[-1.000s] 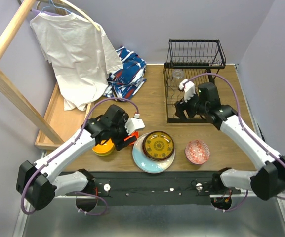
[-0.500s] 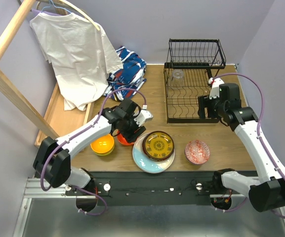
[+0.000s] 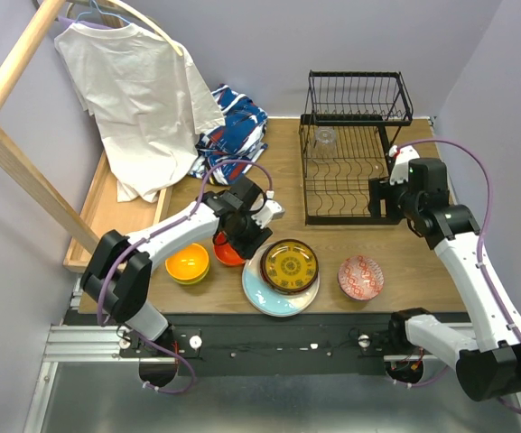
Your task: Load the mixed dishes into the dish rack
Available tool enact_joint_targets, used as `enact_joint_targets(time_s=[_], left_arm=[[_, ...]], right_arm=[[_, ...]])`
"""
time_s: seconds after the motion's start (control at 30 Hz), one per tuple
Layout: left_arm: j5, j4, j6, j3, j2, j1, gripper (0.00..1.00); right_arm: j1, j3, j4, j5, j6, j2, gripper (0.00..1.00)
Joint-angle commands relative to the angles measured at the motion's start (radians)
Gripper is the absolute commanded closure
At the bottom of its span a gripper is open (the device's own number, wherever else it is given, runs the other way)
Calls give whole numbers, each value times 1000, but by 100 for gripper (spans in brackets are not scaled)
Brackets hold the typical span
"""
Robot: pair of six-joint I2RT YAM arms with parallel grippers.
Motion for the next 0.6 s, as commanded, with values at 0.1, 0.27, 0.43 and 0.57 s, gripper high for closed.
enact_joint_targets(time_s=[0.1, 0.27, 0.43, 0.57], left_arm=[[-3, -3, -14, 44, 51, -5, 41], [-20, -14, 3, 44, 65, -14, 46], [-41, -9, 9, 31, 67, -20, 53], [-58, -9, 28, 23, 79, -24, 53]], right_arm=[[-8, -52, 0, 25, -7, -29, 14], [-8, -63, 22, 19, -10, -26, 14], [-6, -79, 45, 18, -11, -29, 14], [-8, -85, 57, 19, -10, -28, 14]])
